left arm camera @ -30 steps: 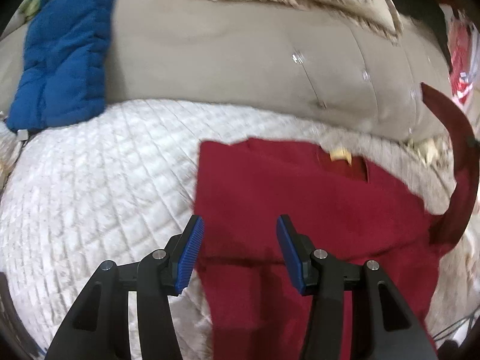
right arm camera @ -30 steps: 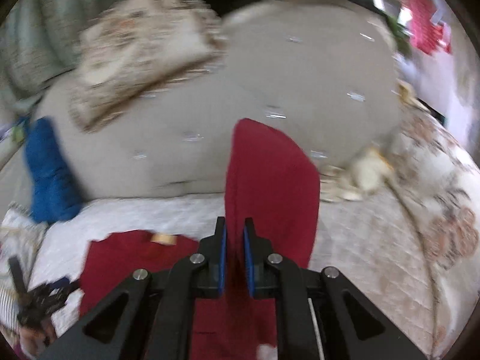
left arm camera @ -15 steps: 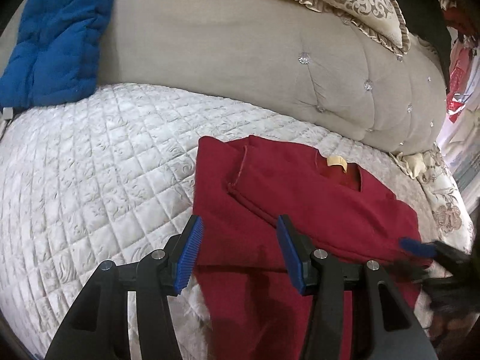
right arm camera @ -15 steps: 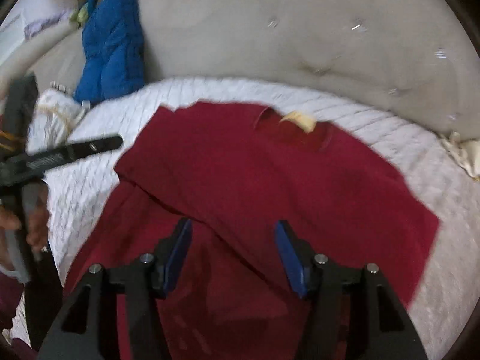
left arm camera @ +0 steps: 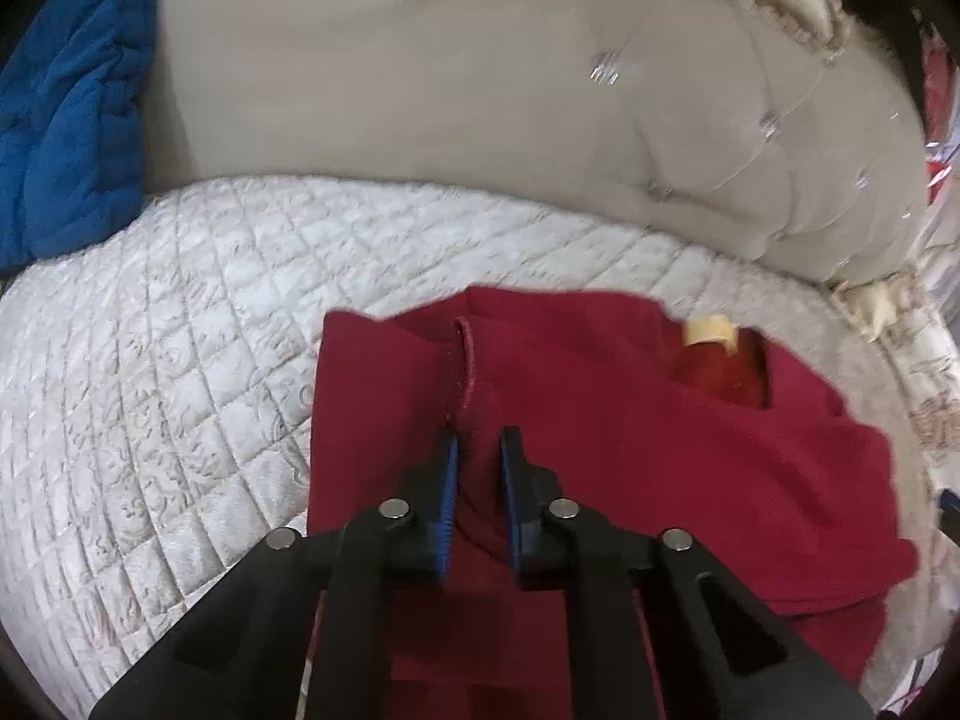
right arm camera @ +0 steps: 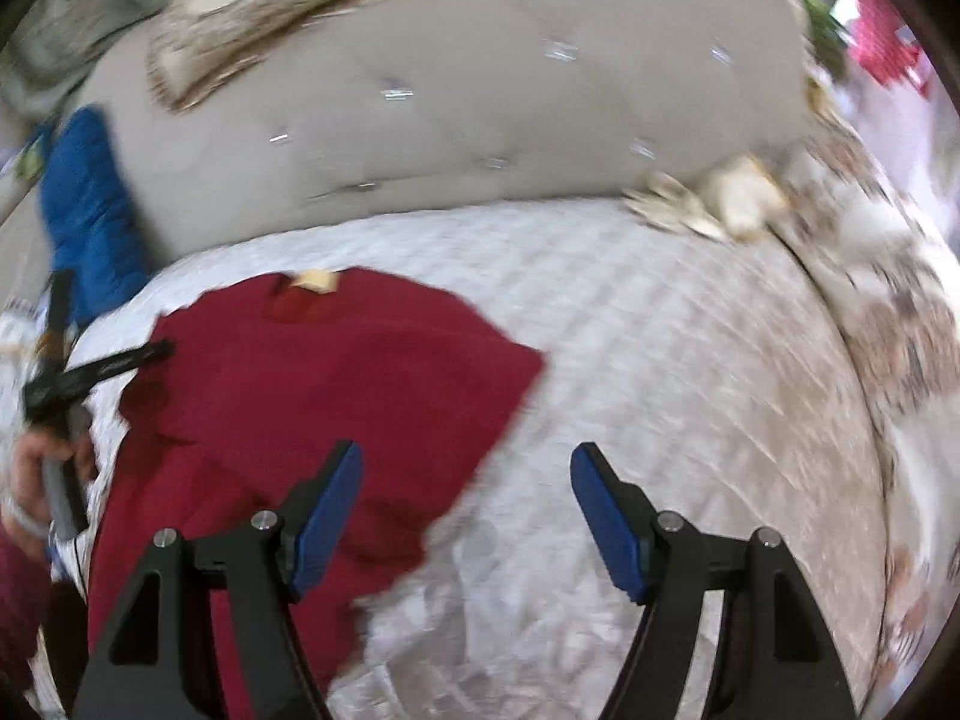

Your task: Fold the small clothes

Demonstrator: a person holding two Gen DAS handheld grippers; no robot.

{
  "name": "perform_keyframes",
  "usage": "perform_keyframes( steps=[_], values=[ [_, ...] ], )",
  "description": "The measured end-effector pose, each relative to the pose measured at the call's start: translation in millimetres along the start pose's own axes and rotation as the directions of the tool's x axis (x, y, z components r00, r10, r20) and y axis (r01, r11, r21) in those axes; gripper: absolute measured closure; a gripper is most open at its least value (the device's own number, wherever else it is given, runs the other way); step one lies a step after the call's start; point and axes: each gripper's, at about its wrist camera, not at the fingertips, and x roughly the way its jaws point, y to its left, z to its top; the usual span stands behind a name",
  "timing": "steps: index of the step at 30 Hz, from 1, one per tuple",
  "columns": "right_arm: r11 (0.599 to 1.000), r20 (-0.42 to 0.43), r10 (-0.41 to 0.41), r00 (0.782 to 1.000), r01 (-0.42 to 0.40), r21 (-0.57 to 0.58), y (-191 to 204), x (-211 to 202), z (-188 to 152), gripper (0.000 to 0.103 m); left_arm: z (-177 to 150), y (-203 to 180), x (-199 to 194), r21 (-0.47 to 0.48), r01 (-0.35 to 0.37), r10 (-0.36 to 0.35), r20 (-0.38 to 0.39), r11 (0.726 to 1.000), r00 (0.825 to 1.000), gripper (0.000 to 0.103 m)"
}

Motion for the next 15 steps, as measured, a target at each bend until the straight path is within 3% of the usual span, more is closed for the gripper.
perform_keyframes(
  steps=[4,7,9,10,13,15],
  values=[
    [0.996,-0.026,0.051,0.998,-0.049,0.073,-7,33,11,0.023,1,4,-38,-0.015,0.043,-0.041,0.083,0.999,0.996,0.103],
    [0.989,-0.078,0.077,0.994,-0.067,0.128,-2,69,17,0.023,-1,13,-48,-0.043,0.036,-0.032,0.087,0.998,0.996,0.103],
    [0.986,-0.1,0.106,0.989,-0.092,0.136,4,87,21,0.046,-5,16,-48,-0.047,0.026,-0.022,0.079,0.999,0.997,0.103],
    [0.992,-0.092,0.083,0.992,-0.073,0.106,9,88,24,0.08,-7,18,-44,-0.047,0.025,-0.022,0.066,0.999,0.998,0.103],
    [0.999,0.013,-0.049,0.999,0.049,0.005,21,80,32,0.086,-17,19,-27,-0.045,0.017,-0.016,0.02,0.999,1.0,0.103],
    [0.995,-0.017,-0.097,0.995,0.097,0.016,17,91,34,0.086,-25,18,-14,-0.053,0.002,-0.003,-0.019,0.999,1.0,0.103]
  ],
)
